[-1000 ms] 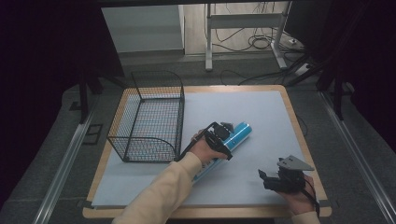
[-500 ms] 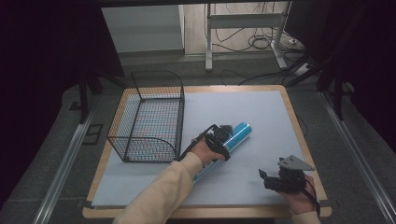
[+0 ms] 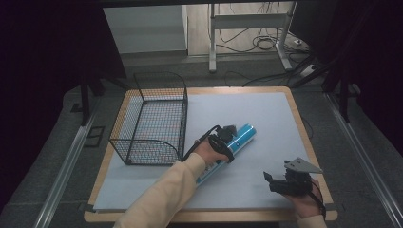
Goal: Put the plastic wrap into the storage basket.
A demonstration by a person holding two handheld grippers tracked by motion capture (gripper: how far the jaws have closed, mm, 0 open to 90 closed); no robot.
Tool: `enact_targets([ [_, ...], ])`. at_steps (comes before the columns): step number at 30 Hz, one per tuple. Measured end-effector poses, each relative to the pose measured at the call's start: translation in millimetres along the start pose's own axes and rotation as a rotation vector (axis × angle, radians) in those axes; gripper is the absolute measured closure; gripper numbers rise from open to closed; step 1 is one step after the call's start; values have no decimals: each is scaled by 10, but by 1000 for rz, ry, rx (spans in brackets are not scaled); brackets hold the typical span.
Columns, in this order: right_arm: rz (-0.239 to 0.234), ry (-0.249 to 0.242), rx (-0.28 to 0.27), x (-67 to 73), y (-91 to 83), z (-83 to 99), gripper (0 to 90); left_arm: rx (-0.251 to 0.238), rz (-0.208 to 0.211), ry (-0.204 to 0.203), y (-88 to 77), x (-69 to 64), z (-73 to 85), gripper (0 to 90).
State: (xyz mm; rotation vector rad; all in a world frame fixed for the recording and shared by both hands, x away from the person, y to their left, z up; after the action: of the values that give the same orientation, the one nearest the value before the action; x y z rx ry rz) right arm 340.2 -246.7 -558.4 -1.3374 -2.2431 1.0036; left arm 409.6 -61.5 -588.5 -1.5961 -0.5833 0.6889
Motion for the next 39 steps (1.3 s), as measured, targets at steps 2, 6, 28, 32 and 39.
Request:
enact_targets([
  [2,3,-2,0,-1,0,-2,122,14,-1,7,-23,1,-1,311],
  [6,6,-5,-2,-2,-3,-5,122,14,-8,9,-99,4,-26,311],
  [28,17,-5,-5,-39,-10,-3,123,-45,-2,14,-519,54,-80,312],
  [32,20,-1,-3,-51,-8,-1,123,-65,-11,26,-645,52,-109,312],
  [39,18,-5,1,-37,-10,3,123,-94,-24,32,-821,55,-148,313],
])
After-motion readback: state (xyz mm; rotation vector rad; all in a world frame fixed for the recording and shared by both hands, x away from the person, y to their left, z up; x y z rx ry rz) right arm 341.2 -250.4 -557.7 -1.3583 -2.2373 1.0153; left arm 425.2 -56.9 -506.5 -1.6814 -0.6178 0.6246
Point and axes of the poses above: each handheld gripper's, and its own axes: y roughly forward along the jaws, z roughly out of its underside, x roughly to its left, the point moved 10 cm from there along y, roughly forward along the jaws, and after that the axes turned 10 degrees about x, right-handed, at the moved point
